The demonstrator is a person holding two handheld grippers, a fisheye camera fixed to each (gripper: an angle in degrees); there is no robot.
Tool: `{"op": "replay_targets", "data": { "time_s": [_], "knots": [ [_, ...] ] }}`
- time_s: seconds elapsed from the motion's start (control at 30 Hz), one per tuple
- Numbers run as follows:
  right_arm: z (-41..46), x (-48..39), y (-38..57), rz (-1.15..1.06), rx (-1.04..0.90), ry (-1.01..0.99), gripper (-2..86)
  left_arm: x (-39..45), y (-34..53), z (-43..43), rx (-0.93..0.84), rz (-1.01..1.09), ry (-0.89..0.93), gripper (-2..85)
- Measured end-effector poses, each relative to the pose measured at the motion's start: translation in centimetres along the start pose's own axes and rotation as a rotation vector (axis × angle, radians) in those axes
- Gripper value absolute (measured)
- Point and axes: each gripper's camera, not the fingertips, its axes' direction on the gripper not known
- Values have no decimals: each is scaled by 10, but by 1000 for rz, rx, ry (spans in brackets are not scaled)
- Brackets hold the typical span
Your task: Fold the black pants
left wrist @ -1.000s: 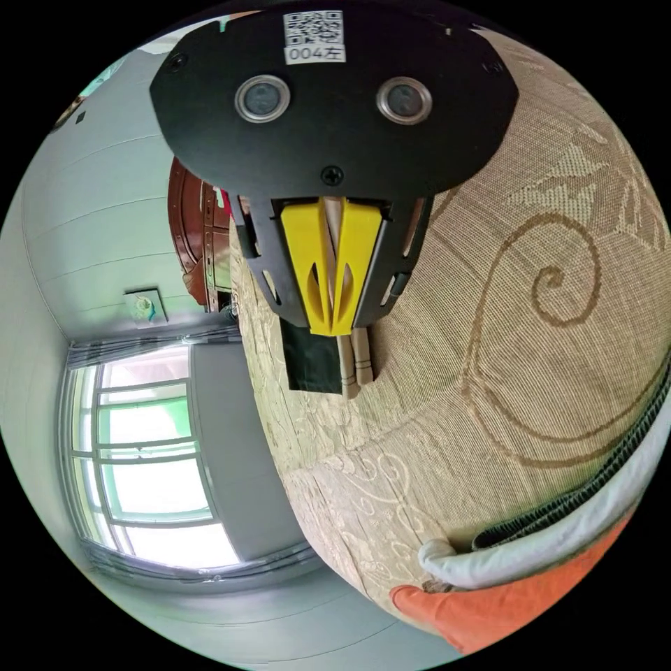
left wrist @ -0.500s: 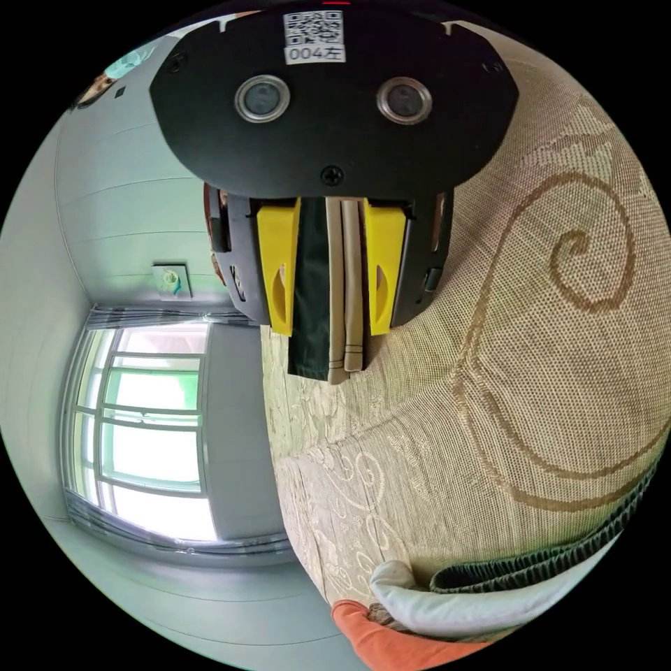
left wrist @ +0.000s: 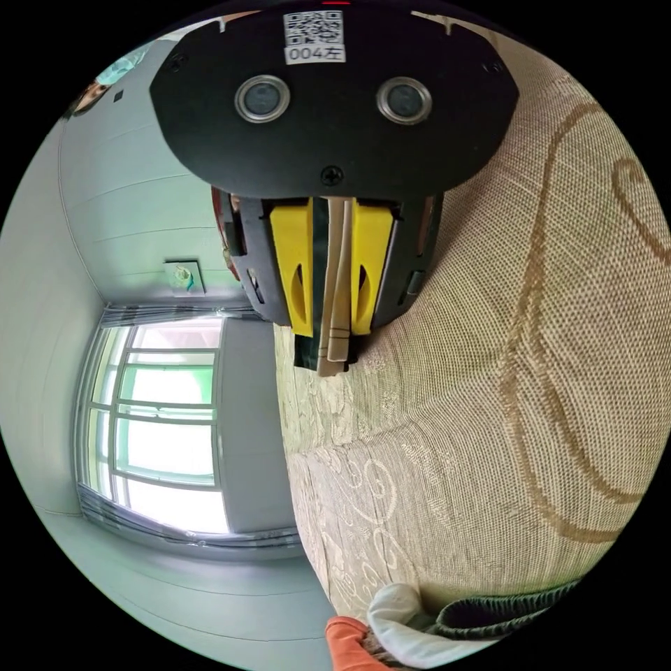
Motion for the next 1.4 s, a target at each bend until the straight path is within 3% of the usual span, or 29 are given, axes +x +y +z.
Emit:
{"op": "replay_targets", "data": {
  "time_s": [0.17, 0.37, 0.57, 0.73, 0.9, 1.0, 1.07, 1.13, 1.27, 1.4],
  "knots": [
    [-24, 21, 37, 54, 32, 9, -7, 0, 22, 28, -38, 39, 89, 34],
    [-82, 49, 93, 177, 85, 80, -5, 91, 85, 70, -188, 299, 195, 26],
    [-193, 98, 183, 410, 231, 116, 36, 234, 241, 130, -503, 615, 274, 22],
    [-299, 159, 309, 640, 480, -181, 136, 307, 447, 186, -773, 868, 320, 22],
    [-376, 178, 467, 800, 669, -169, 135, 266, 654, 247, -986, 1044, 224, 29],
    [-383, 183, 526, 856, 650, -165, 139, 190, 765, 300, -1148, 1138, 46, 38],
    [-386, 182, 551, 864, 639, -161, 151, 145, 804, 323, -1243, 1091, -27, 49],
    [-391, 180, 569, 860, 642, -151, 163, 121, 815, 329, -1259, 964, 13, 81],
    [-406, 181, 596, 851, 613, -28, 188, 138, 781, 310, -1157, 949, 185, 99],
    [-419, 181, 608, 824, 596, 172, 194, 147, 667, 285, -818, 1037, 87, 119]
  ]
}}
